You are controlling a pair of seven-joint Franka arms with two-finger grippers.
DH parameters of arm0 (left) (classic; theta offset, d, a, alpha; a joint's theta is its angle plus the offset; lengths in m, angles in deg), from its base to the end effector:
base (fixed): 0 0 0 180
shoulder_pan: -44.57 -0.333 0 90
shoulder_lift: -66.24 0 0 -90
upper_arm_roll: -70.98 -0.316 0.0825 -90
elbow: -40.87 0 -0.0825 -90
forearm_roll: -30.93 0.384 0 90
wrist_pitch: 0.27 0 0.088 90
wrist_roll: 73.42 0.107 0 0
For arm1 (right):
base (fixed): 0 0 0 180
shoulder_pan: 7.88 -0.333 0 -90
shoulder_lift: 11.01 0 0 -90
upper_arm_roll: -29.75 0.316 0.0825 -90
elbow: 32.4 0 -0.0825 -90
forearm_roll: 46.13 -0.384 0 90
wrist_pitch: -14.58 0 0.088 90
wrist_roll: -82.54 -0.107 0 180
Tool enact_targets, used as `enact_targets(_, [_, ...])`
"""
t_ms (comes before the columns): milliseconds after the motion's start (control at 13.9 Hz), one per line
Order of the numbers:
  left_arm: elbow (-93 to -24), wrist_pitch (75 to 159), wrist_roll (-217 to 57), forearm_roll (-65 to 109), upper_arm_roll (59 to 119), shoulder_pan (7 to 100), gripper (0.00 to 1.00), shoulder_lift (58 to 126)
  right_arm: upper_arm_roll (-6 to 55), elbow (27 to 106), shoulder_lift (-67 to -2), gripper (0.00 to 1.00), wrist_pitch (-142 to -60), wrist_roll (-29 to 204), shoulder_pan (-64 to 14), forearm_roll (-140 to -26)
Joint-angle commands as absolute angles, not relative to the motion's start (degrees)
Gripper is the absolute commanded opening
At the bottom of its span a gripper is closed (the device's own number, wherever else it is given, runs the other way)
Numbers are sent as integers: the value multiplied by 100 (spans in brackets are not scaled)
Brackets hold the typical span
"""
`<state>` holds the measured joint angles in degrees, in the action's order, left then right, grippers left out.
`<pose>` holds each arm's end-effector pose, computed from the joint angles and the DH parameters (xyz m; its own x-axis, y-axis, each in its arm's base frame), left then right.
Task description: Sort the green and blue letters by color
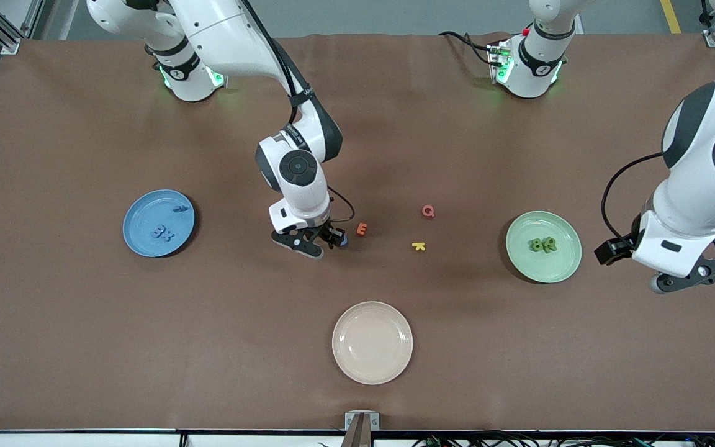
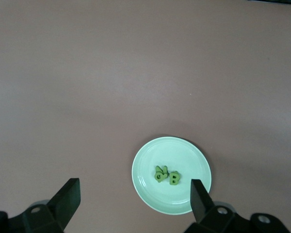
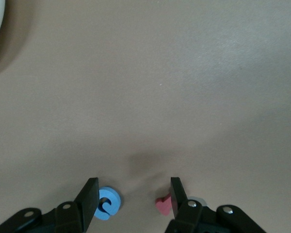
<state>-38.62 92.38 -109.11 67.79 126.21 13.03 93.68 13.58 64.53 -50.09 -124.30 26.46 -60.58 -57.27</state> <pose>0.6530 -0.0893 0.5226 0.9755 0.1940 0.1033 0.2133 -0.9489 -0.2327 0.5371 0.4256 0.2200 0.9113 -0.4043 0.0781 -0.4016 -0.9145 -0.0490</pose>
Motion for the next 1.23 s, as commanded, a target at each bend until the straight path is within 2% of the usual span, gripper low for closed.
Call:
enact_targets(0, [-3867,9087,-10647,6401,12583,1362,100,8815,1297,6165,-5213,68,-12367,2366,-6157,-5852])
enact_targets(72, [-3867,9087,-10533,6085,12330,1493,100,8656,1297,6147,-5231,68,-12375,2313,-6201,-5861])
enact_targets(144, [-3867,9087,-10315,5725,11814,1790,100,8410,1297,6138,-5249,68,-12367,2225,-6228,-5853])
enact_targets(360, [-3911,9105,-9234,4399,9470,3213,100,7611,1297,6138,-5319,68,-12376,2137,-6324,-5852])
enact_targets(577, [-4016,8746,-8617,3614,8077,4155,100,7258,1297,5954,-5529,68,-12376,1917,-6404,-5835])
enact_targets(721, [-4305,8718,-8581,3262,7609,4482,100,6959,1297,5874,-5644,68,-12375,1838,-6430,-5826])
enact_targets(937, [-4701,8736,-8695,3243,7634,4615,100,6616,1297,5734,-5785,68,-12376,1706,-6483,-5826])
enact_targets(1153, [-4711,8753,-8695,3225,7669,4606,100,6632,1297,5707,-5838,68,-12376,1697,-6500,-5817])
